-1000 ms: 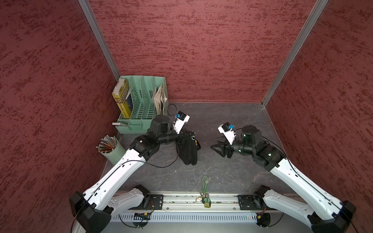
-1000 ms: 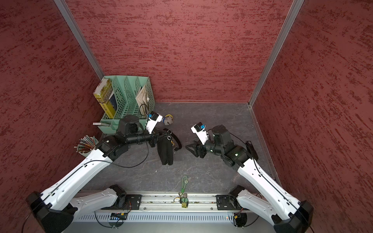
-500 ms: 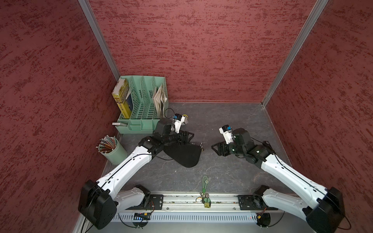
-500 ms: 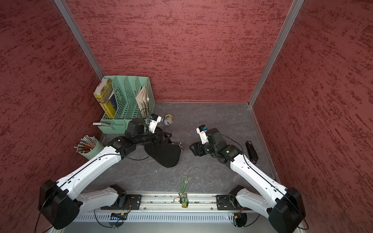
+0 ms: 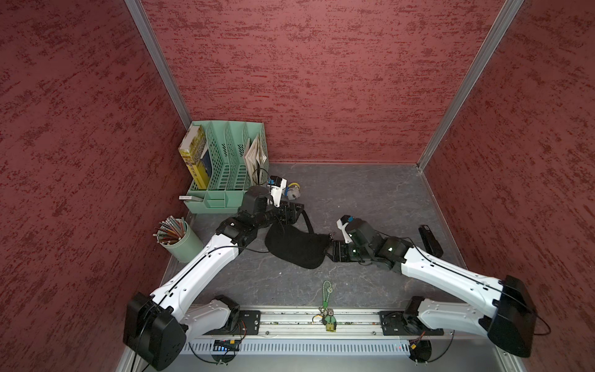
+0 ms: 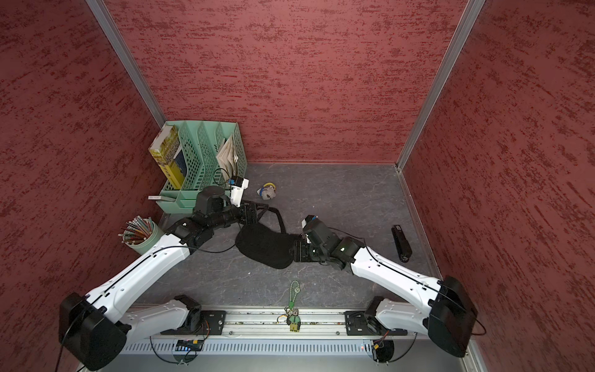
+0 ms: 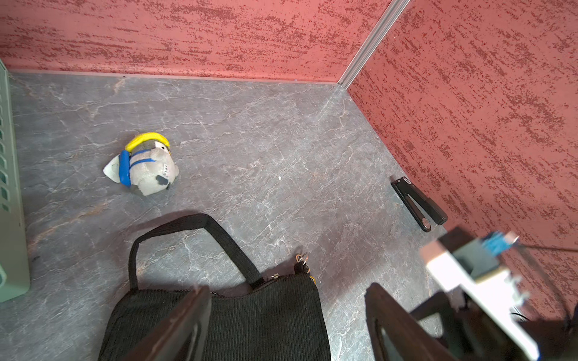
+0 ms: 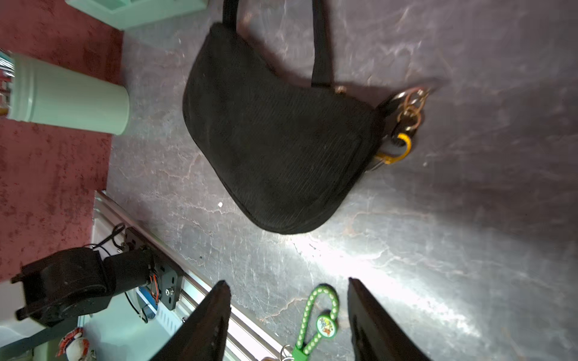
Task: Remove the decoration from the bag
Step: Place the bag at the center of the board, then reset both arms
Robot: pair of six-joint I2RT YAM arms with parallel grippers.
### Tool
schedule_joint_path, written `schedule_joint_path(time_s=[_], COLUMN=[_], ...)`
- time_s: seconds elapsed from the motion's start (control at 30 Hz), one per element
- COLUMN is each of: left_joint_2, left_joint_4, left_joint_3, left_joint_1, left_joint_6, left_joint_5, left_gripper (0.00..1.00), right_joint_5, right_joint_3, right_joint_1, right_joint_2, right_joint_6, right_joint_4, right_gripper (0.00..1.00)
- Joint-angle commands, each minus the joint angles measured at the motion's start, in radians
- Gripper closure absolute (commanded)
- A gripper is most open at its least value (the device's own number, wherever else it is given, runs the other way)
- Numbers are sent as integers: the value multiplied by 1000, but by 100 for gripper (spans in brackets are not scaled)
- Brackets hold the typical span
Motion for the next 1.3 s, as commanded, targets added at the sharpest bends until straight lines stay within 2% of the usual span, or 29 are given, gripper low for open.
schedule_joint_path(time_s=[0.0, 0.1, 0.23, 0.3, 0.37, 0.4, 0.5, 0.6, 0.67, 0.77, 0.87, 1.0, 1.17, 1.27], left_joint_2=[-31, -50, -85, -101, -108, -111, -114, -110, -102, -80, -50, -35, 19, 94], left_joint_4=[48, 71, 117, 156, 196, 212, 239, 295, 330, 393, 530, 668, 822, 927], left_joint_3=[-12, -47, -102, -140, -183, -207, -265, -323, -355, -399, -469, -521, -574, -598], left_joint_1=[11, 17, 43, 62, 74, 78, 105, 161, 214, 285, 337, 374, 425, 432], left_joint_6=[-6, -13, -27, -24, -18, -17, -29, -13, -23, -19, 45, 122, 166, 193], left_joint_5=[-4, -26, -57, -65, -122, -174, -382, -492, -524, -570, -613, -642, -626, -609], left_gripper=[19, 19, 19, 18, 17, 13, 0, 0, 0, 0, 0, 0, 0, 0], right_joint_5=[101, 136, 164, 221, 300, 353, 482, 545, 553, 576, 577, 561, 546, 529], right_joint_3=[-11, 1, 0, 20, 44, 53, 56, 48, 31, -23, -119, -279, -341, -369], right_joint_1=[78, 133, 144, 141, 140, 135, 83, -25, -121, -254, -370, -482, -569, -642], right_joint_2=[81, 152, 168, 154, 115, 92, 6, -57, -87, -120, -150, -166, -117, -45], right_joint_6=[147, 186, 188, 160, 112, 94, -26, -157, -261, -393, -504, -642, -797, -801], right_joint_4=[-1, 20, 41, -2, -50, -85, -116, -103, -63, 40, 226, 533, 799, 927], right_gripper=[38, 37, 30, 27, 22, 19, 11, 5, 3, 2, 2, 1, 2, 2])
